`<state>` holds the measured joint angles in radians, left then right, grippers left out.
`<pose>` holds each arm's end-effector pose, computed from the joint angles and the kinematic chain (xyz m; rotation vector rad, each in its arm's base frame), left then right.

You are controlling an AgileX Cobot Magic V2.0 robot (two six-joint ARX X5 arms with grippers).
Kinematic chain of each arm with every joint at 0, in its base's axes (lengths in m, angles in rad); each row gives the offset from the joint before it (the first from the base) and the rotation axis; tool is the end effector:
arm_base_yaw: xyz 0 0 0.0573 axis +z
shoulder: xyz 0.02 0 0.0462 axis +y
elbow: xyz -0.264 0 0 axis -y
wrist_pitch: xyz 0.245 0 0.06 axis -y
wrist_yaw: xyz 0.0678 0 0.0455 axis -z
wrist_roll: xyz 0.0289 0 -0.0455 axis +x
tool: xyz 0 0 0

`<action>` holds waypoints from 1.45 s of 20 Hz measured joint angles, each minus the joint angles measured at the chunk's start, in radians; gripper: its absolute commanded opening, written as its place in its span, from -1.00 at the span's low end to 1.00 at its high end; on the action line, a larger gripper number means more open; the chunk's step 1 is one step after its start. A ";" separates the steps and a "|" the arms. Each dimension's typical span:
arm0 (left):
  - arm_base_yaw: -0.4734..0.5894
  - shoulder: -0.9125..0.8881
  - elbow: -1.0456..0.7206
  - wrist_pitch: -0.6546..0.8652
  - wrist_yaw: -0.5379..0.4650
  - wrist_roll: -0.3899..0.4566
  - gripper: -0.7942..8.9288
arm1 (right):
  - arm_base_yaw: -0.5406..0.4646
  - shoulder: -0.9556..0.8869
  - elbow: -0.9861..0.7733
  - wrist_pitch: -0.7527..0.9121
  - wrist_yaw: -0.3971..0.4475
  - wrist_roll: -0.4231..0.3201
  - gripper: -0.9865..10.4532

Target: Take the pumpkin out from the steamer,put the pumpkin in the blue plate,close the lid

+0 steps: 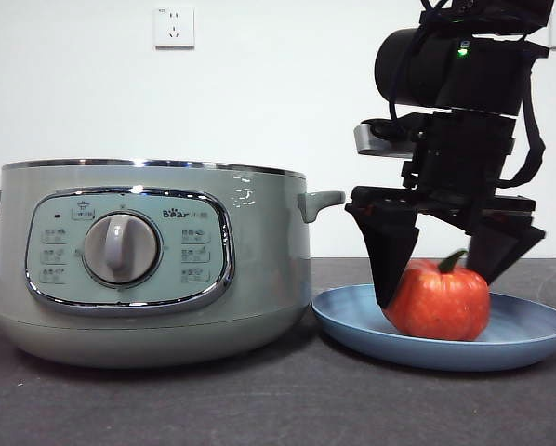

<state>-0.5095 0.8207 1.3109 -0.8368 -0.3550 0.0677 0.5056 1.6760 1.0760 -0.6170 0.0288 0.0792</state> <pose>0.1072 -0.0484 0.4327 0.2123 0.3100 -0.1637 0.2780 0.1530 0.1865 -0.2555 1.1970 0.3681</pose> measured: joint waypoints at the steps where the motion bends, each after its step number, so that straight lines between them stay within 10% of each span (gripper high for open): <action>1: 0.000 0.000 0.000 0.000 0.000 0.000 -0.85 | -0.003 0.000 0.000 -0.005 0.000 0.000 0.23; 17: -0.002 0.338 0.000 0.142 0.321 -0.033 -0.85 | -0.046 -0.557 -0.001 -0.021 0.000 0.011 0.22; 29: -0.050 0.557 0.000 0.154 0.358 -0.061 -0.85 | -0.086 -0.649 -0.001 -0.048 0.000 0.012 0.22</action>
<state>-0.5594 1.3777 1.3109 -0.6827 0.0029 0.0067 0.4194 1.0271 1.0752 -0.6651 0.0292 0.0910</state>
